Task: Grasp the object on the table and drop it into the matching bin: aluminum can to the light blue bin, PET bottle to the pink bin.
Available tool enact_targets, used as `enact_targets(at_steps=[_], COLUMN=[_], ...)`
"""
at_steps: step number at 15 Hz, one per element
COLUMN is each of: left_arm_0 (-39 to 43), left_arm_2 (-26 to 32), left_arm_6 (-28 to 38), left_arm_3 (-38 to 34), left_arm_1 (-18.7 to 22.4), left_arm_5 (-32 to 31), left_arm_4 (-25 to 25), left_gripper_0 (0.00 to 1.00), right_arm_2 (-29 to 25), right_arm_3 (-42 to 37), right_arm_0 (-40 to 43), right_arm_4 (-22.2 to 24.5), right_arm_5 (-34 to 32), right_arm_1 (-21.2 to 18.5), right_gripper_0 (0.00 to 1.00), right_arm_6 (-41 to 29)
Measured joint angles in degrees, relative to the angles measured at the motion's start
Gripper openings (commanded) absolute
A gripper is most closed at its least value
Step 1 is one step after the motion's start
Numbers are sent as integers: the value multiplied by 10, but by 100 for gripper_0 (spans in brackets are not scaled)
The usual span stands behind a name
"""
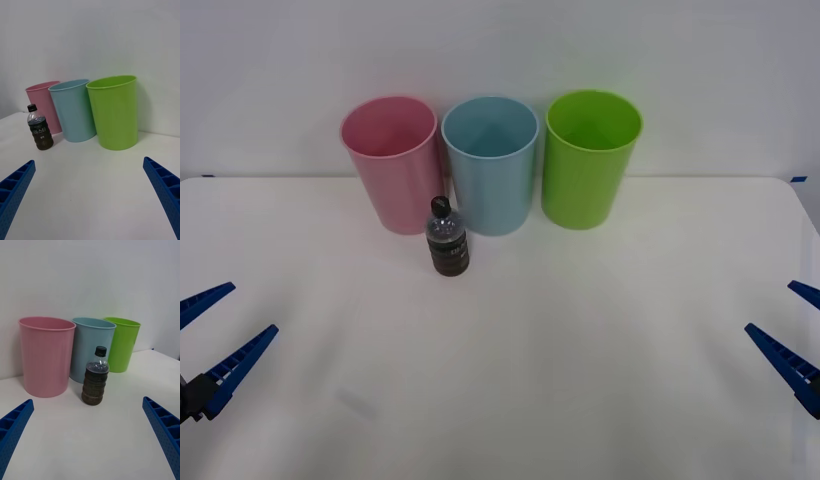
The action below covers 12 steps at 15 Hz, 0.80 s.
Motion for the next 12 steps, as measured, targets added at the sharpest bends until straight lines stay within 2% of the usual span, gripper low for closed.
enact_targets(at_steps=[3,6,12], left_arm_0=[0,2,29], left_arm_2=[0,-11,-14], left_arm_6=[0,-3,-26], left_arm_3=[0,19,20], left_arm_1=[0,-19,-8], left_arm_5=[0,4,10], left_arm_4=[0,-10,-11], left_gripper_0=[100,100,100], right_arm_2=[0,0,0], right_arm_3=[0,0,0], right_arm_0=[0,0,0], right_arm_4=[0,0,0], right_arm_5=[0,0,0], right_arm_1=[0,0,0], right_gripper_0=[100,100,100], right_arm_6=[0,0,0])
